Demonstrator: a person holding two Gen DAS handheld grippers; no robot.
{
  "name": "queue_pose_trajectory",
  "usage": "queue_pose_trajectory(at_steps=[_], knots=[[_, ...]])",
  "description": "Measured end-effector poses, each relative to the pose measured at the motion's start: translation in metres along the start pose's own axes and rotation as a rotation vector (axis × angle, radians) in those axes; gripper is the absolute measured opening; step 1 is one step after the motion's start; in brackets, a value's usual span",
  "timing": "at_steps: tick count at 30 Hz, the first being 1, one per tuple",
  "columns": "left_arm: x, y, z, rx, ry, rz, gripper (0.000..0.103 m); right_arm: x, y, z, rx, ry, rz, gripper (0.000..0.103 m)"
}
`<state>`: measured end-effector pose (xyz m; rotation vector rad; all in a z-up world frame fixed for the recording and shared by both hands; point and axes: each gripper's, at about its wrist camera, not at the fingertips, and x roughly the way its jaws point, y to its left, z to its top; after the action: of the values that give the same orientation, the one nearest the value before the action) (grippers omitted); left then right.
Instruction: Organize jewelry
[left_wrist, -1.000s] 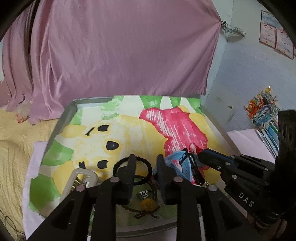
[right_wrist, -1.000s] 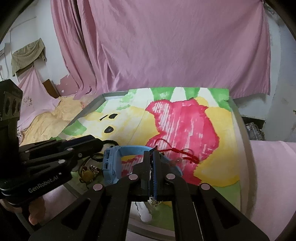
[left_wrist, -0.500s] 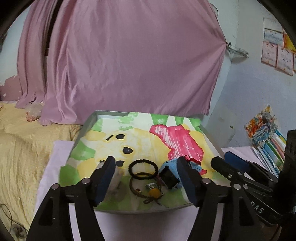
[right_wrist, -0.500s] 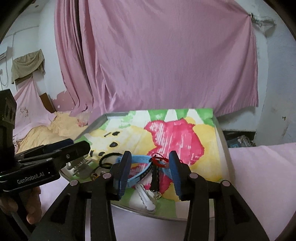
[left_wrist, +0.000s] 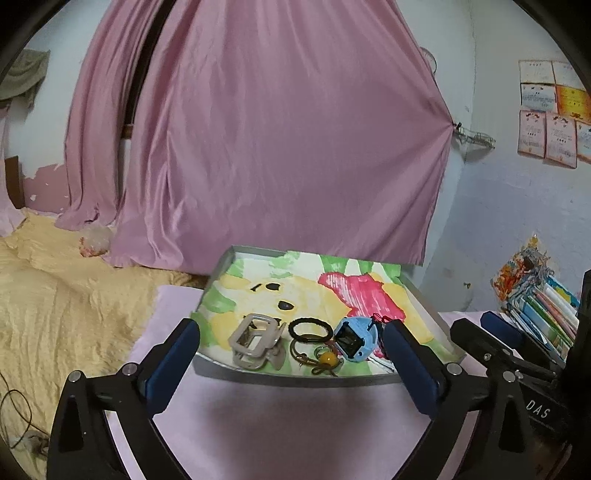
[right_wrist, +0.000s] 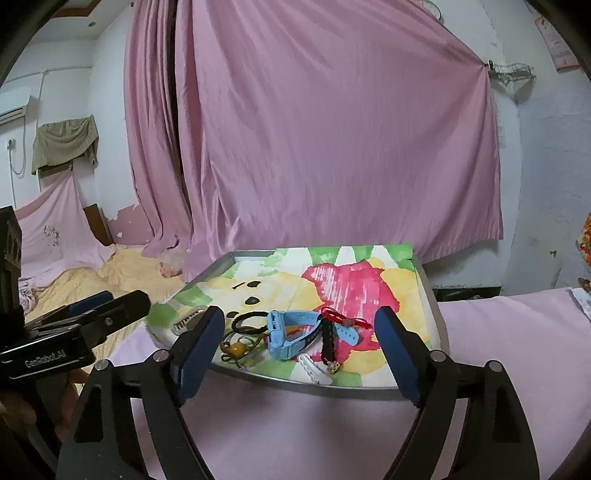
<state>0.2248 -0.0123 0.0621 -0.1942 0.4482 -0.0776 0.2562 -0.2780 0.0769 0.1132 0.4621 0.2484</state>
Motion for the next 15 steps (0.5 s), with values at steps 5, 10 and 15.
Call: queue_pose_trajectory(at_steps=[5,10,15], knots=[[-0.021,0.004,-0.007,0.003,-0.040,0.016,0.103,-0.019,0.003,-0.003,0.015,-0.035,0.007,0.091],[-0.040,0.005,-0.015,0.001,-0.068,0.025,0.103,-0.041,0.006,-0.010,0.016,-0.073,-0.002,0.091],[-0.057,0.004,-0.022,0.010,-0.088,0.040,0.103,-0.060,0.006,-0.018,0.023,-0.099,-0.008,0.091]])
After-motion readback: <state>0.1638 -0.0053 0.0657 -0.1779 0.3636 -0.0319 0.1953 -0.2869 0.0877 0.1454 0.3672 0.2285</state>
